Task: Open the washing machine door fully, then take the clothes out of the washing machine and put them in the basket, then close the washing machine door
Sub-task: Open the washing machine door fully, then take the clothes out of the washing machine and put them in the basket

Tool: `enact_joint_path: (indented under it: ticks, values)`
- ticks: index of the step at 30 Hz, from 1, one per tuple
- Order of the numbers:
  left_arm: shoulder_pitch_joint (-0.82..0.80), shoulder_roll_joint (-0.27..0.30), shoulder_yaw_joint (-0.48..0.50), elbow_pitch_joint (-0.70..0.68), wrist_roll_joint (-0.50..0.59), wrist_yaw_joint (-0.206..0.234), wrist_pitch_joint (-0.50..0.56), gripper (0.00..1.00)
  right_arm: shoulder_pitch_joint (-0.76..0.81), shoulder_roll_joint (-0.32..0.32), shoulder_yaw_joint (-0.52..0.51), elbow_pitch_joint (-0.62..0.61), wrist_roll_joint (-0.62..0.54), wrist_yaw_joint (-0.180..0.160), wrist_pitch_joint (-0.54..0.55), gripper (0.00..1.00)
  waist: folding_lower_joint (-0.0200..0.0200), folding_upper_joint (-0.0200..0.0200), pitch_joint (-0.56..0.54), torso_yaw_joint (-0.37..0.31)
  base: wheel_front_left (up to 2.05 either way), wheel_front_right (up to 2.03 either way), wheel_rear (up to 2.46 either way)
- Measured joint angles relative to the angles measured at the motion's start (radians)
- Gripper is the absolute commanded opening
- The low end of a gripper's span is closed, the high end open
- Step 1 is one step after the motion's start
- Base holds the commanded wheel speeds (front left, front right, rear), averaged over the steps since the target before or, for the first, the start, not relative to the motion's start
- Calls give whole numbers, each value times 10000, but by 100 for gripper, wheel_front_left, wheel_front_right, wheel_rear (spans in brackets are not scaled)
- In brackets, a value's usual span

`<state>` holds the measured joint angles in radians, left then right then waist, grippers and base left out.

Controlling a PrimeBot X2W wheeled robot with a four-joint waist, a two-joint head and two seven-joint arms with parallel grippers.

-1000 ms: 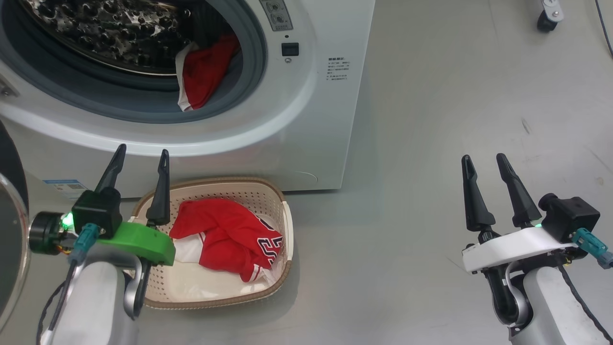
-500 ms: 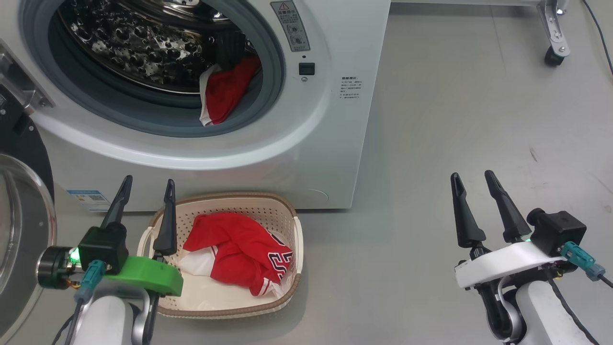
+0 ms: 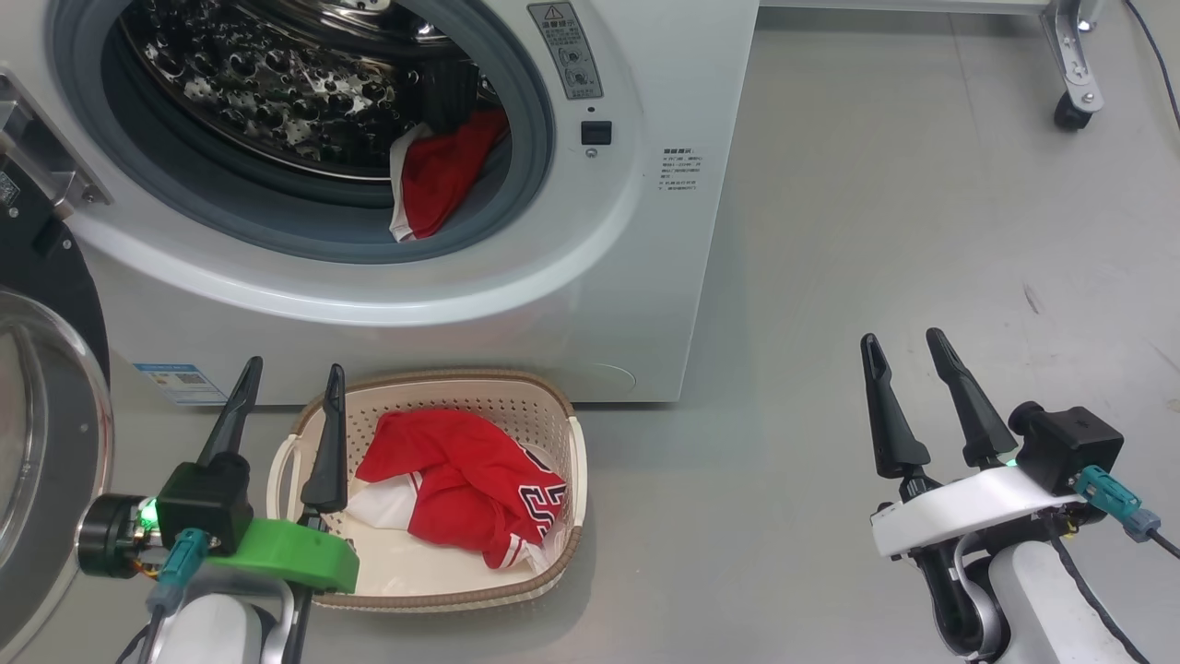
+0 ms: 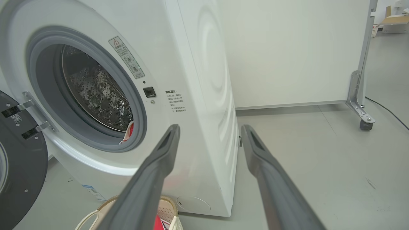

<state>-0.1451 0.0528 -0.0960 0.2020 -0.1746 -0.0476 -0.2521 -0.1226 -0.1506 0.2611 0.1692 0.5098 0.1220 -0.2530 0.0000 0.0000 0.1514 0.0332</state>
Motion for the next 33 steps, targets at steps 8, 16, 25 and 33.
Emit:
enact_joint_path:
  ticks: [8, 16, 25, 33]
  values:
    - [109, -17, -10, -242, 0, 75, 0, 100, 0, -12, 0, -19, 15, 0, 0, 100, 0, 0, 64, -58, 0, 0, 0]
    - [129, -23, -25, -397, 0, 88, 0, 100, 0, -17, 4, -36, 21, 0, 0, 100, 0, 0, 111, -84, 0, 0, 0]
    - [266, -27, -33, -497, 0, 123, 0, 100, 0, -36, 4, -46, 73, 0, 0, 100, 0, 0, 145, -92, 0, 0, 0]
    - [286, -36, -23, -577, -79, 132, 0, 100, -1, -40, 23, -75, 75, 0, 0, 100, 0, 0, 197, -109, 0, 0, 0]
